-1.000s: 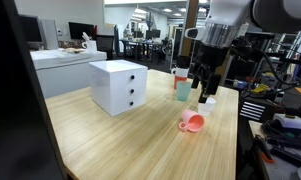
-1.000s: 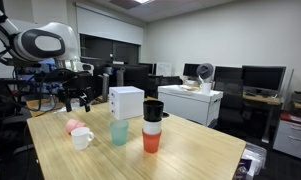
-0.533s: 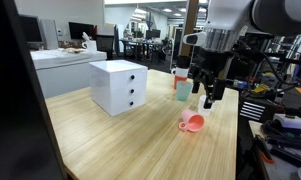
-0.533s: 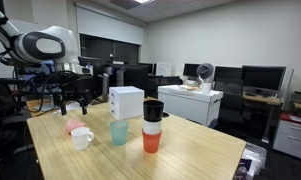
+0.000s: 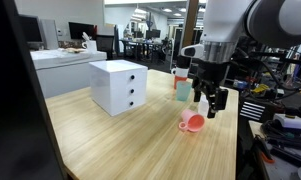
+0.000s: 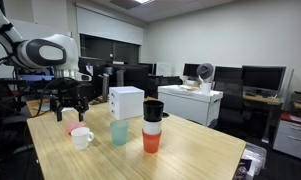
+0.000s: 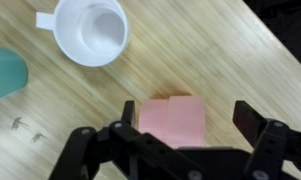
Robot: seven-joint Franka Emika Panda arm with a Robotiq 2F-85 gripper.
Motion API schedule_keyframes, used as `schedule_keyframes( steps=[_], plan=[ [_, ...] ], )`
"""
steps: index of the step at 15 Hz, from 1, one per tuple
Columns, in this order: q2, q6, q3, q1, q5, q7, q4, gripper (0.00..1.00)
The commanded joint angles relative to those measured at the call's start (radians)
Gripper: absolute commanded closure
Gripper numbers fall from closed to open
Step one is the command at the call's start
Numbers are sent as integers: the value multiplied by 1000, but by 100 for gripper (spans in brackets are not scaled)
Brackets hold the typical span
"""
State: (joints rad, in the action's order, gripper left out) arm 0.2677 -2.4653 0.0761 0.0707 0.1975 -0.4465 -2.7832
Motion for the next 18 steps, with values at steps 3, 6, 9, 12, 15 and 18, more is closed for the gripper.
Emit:
schedule_keyframes(
  steps=[3,6,9,12,15,18],
  plan=[
    [-71,-41,-18,-5,2,-24,2,40],
    [-96,-49,-24,-8,2,-22,12,61],
    [-130,-7,-24,-13,-6,-22,53,81],
    [-148,53,-21,-16,-30,-36,106,94],
    [-167,88,-23,-24,-23,-21,154,99],
    [-182,108,-25,-32,-15,-4,189,92]
  ],
)
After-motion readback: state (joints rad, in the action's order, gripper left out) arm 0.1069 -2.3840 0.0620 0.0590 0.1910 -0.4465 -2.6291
